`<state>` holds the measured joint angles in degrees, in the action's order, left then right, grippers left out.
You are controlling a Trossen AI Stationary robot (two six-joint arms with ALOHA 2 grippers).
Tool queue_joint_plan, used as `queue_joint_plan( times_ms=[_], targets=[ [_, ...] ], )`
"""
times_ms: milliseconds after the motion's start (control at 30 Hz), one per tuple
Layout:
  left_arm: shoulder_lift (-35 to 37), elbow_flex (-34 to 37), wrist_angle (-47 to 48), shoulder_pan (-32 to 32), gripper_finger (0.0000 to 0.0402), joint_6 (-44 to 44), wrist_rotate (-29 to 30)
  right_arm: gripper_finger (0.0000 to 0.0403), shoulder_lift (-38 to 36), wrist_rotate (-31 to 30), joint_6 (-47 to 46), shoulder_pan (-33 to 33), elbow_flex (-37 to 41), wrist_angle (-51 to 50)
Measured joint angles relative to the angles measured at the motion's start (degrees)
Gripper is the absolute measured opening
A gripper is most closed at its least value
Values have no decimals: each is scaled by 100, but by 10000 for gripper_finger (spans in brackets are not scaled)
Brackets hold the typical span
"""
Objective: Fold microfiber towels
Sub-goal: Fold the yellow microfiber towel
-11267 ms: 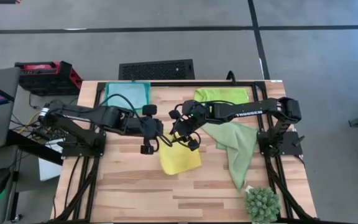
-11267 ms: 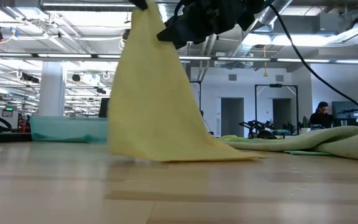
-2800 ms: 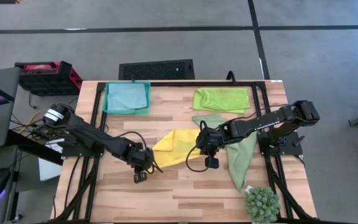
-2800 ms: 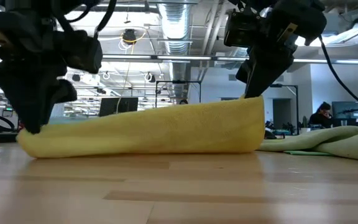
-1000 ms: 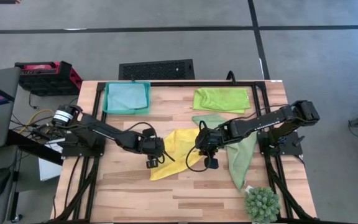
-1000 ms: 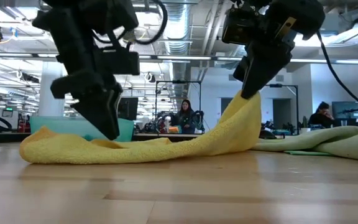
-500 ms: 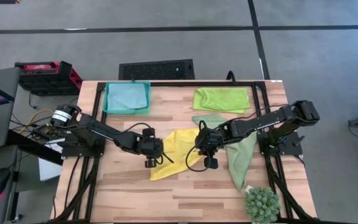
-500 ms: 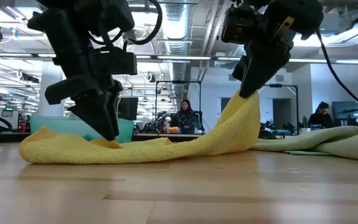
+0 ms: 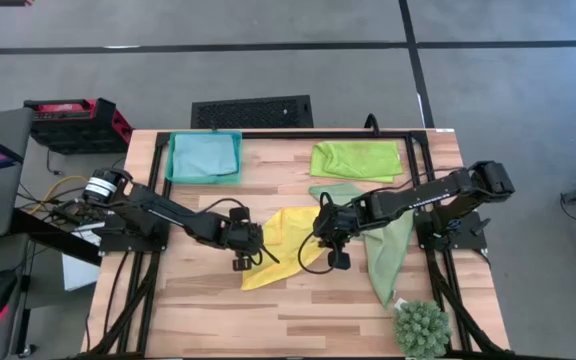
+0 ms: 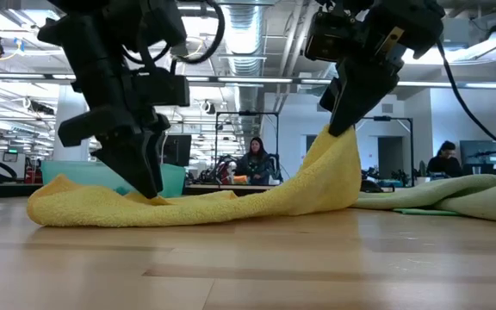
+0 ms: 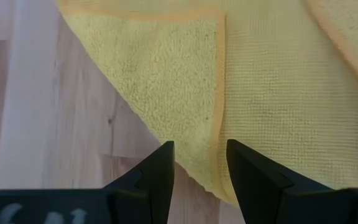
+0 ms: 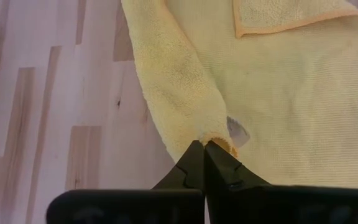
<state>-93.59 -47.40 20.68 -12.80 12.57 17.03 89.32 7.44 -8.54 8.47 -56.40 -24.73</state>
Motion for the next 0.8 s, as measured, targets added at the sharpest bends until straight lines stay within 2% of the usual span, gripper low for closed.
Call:
queue_joint_plan(
  times_ms=[233, 433, 600, 700, 800],
  targets=[
    [-447, -53, -217, -28, 139, 242, 132, 16, 0, 2, 0, 2, 0, -2],
    [-504, -232, -10, 16, 139, 289, 786, 12, 0, 4, 0, 2, 2, -2],
    [-500, -258, 8, 200, 139, 310, 621, 15, 0, 4, 2, 2, 2, -2],
    [-500, -258, 57, 292, 121, 418, 614, 13, 0, 4, 0, 2, 2, -2],
    [-500, -258, 164, 386, 79, 405, 508, 13, 0, 6, 0, 2, 2, -2]
  ],
)
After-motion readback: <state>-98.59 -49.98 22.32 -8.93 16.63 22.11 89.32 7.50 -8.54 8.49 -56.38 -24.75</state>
